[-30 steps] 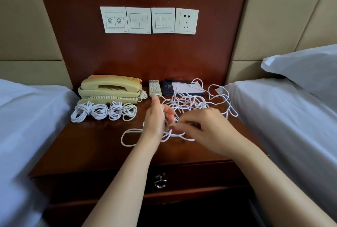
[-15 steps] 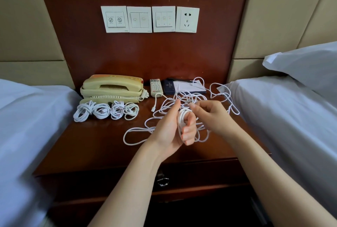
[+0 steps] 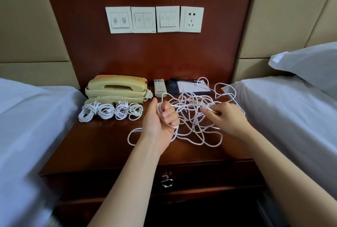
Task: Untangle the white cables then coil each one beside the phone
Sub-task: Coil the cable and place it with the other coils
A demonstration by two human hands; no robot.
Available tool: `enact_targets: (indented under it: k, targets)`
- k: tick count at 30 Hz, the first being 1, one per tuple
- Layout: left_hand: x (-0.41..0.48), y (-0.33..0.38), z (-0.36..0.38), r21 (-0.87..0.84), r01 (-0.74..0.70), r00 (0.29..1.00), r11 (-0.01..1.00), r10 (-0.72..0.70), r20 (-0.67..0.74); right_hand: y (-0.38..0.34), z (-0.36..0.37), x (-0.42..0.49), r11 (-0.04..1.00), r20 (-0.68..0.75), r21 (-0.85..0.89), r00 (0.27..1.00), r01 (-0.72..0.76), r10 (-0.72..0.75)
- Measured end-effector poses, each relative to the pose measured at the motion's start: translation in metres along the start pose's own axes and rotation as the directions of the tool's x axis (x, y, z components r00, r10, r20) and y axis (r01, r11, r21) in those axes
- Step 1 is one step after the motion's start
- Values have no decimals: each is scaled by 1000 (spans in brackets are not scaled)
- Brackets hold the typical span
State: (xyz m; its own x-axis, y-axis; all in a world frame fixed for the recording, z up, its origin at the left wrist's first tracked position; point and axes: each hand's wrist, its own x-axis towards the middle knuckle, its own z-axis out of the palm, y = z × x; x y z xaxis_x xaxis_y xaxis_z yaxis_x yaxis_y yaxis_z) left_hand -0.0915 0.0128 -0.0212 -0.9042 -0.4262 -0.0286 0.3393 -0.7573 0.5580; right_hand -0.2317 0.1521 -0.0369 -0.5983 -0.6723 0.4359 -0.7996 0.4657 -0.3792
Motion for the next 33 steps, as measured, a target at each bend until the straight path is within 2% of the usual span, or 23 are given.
enact_targets:
  k: [3,6,9,13,15,17,19,21,23,25,29,33]
  targets:
    - [6,3,-4,-84,-61,995,995,55,-81,-13,-8,-3,993,101,-15,988,120,-118]
    - [11,4,-6,-128,-88,990,988,73,-123,-27,-15,-12,967,154,-205,981,151,-120]
    - [12,0,-1,-109,-123,983,986,106,-149,-45,-16,-27,930,301,-313,949,192,-95]
    - [12,-6,3,-28,-135,976,990,128,-176,-64,-15,-39,905,359,-325,921,275,-151]
    - [13,-10,4,79,-127,970,989,140,-199,-69,-17,-41,894,359,-297,907,335,-220]
    - [18,-16,2,326,-137,956,935,211,-203,-70,-18,-41,883,302,-267,904,386,-303]
    - [19,-21,1,584,-154,949,797,283,-136,-68,-19,-37,897,198,-222,918,383,-343]
    - [17,-25,1,729,-155,959,666,278,-50,-60,-20,-32,929,95,-108,934,353,-344]
    - [13,-27,4,825,-142,969,546,246,4,-53,-22,-29,934,31,-60,936,352,-350]
    - [11,-29,7,856,-121,985,502,170,40,-50,-23,-29,935,12,-42,936,351,-351]
    - [6,-35,9,829,24,995,558,-95,35,-49,-26,-26,945,-47,57,946,323,-321]
    - [-3,-34,14,728,189,919,659,-379,105,-39,-26,-19,954,-30,211,977,212,-211]
